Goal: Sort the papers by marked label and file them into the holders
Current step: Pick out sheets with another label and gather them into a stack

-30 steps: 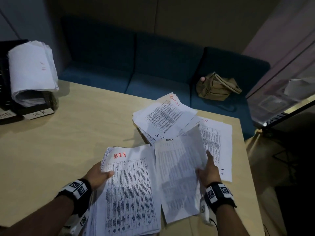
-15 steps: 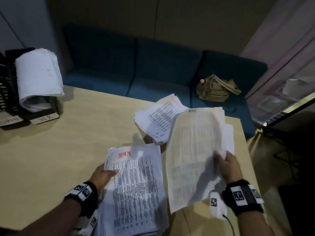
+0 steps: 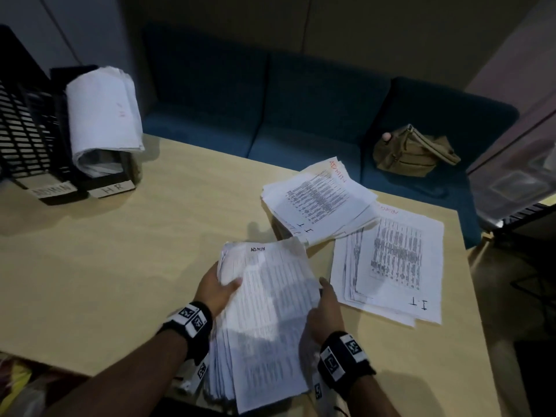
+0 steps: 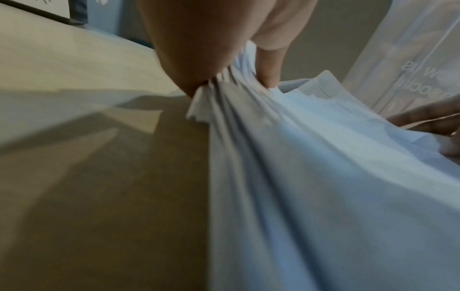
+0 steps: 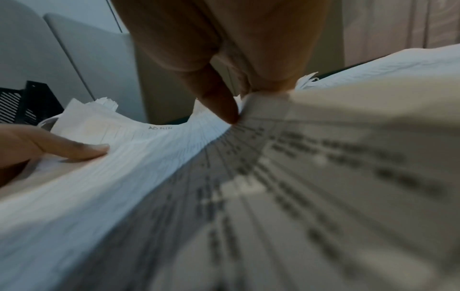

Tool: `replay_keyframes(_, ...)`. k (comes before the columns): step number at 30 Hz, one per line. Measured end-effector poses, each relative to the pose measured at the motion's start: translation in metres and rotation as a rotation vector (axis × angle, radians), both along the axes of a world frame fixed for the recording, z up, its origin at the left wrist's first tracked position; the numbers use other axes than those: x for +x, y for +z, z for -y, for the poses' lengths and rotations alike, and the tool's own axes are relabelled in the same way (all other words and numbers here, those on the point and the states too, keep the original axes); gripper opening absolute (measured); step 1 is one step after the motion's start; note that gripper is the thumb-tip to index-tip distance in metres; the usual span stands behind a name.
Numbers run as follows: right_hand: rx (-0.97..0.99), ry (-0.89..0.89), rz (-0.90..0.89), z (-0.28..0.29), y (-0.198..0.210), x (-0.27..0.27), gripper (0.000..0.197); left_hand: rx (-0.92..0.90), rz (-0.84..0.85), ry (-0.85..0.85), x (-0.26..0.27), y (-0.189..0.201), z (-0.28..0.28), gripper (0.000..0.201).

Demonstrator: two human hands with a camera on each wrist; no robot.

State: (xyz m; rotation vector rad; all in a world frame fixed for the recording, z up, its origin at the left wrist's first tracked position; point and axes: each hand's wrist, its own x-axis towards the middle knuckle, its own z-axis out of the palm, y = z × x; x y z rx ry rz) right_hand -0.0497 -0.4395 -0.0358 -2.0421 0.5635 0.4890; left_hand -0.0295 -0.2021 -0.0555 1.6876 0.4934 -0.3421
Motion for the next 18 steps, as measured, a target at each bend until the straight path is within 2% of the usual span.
replay_keyframes(2, 0.012, -0.023, 0.014, -0.001, 0.000, 0.001, 0.077, -0.051, -0.007, 0.052, -0.001, 0.000, 0.004, 0.051)
replay_keyframes(4, -0.035, 0.001, 0.033, -0.003, -0.002, 0.002, 0.072, -0.041, -0.014, 0.068, -0.002, 0.001, 0.009, 0.048)
replay_keyframes(6, -0.152, 0.091, 0.060, -0.006, -0.007, -0.002, 0.066, 0.035, -0.016, 0.055, -0.002, 0.003, 0.010, 0.046)
replay_keyframes(8, -0.266, 0.165, 0.098, -0.005, -0.012, -0.002, 0.066, 0.027, -0.043, 0.054, -0.001, 0.008, 0.008, 0.040)
replay_keyframes(9, -0.266, 0.151, 0.126, -0.004, -0.011, 0.001, 0.069, 0.002, -0.048, 0.038, 0.000, 0.012, 0.007, 0.036)
replay_keyframes(12, -0.051, 0.043, 0.275, -0.002, -0.004, 0.019, 0.077, -0.079, -0.040, -0.005, 0.002, 0.021, 0.008, 0.030)
replay_keyframes(16, -0.049, 0.108, 0.420, -0.004, -0.004, 0.041, 0.086, -0.124, -0.057, -0.048, 0.001, 0.025, 0.016, 0.026)
replay_keyframes(18, -0.051, 0.098, 0.391, -0.003, -0.003, 0.048, 0.076, -0.149, -0.059, -0.093, 0.000, 0.023, 0.019, 0.023)
